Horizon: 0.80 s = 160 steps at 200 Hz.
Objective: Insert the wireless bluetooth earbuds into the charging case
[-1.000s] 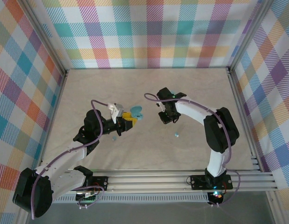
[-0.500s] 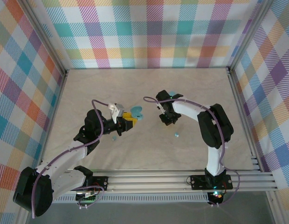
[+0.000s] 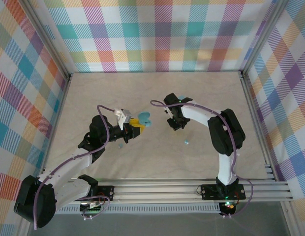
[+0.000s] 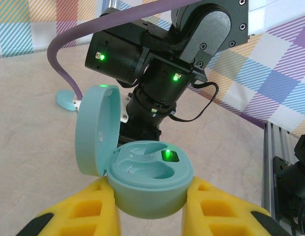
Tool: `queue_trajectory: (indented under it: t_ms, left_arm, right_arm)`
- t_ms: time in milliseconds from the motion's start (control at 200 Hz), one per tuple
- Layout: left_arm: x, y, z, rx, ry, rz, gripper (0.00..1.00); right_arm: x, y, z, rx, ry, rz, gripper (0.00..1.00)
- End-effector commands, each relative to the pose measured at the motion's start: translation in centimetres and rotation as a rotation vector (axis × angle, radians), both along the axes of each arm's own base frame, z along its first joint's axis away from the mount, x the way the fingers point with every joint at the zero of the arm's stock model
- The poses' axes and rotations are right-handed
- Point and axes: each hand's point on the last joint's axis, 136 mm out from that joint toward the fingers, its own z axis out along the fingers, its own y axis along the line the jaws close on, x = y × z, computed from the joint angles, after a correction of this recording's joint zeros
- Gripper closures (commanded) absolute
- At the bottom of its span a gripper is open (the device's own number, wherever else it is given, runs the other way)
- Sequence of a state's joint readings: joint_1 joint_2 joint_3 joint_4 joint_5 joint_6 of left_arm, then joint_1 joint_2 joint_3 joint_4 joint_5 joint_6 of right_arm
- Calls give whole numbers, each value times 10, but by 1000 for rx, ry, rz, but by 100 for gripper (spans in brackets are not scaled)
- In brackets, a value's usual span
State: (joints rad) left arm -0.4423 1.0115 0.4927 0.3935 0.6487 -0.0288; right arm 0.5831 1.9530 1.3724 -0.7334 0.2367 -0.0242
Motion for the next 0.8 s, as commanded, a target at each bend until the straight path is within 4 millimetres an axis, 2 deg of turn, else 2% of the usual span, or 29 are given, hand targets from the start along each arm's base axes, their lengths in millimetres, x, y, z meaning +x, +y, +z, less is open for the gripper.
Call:
queue_trajectory:
  t_ms: [0, 570, 635, 795]
  left_arm:
    - [2, -2, 11, 2, -44, -10, 90]
    - [1, -1, 10, 10, -39, -8, 91]
    - [1, -1, 11, 9, -41, -8, 91]
    - [0, 0, 13, 8, -46, -5, 91]
  right_arm:
    - [2, -1, -5, -23, 9, 16, 73]
    - [-5, 1, -21, -28, 73, 30, 73]
    - [-5, 1, -21, -30, 75, 27, 74]
    - [-2, 1, -14, -17, 50, 7, 85]
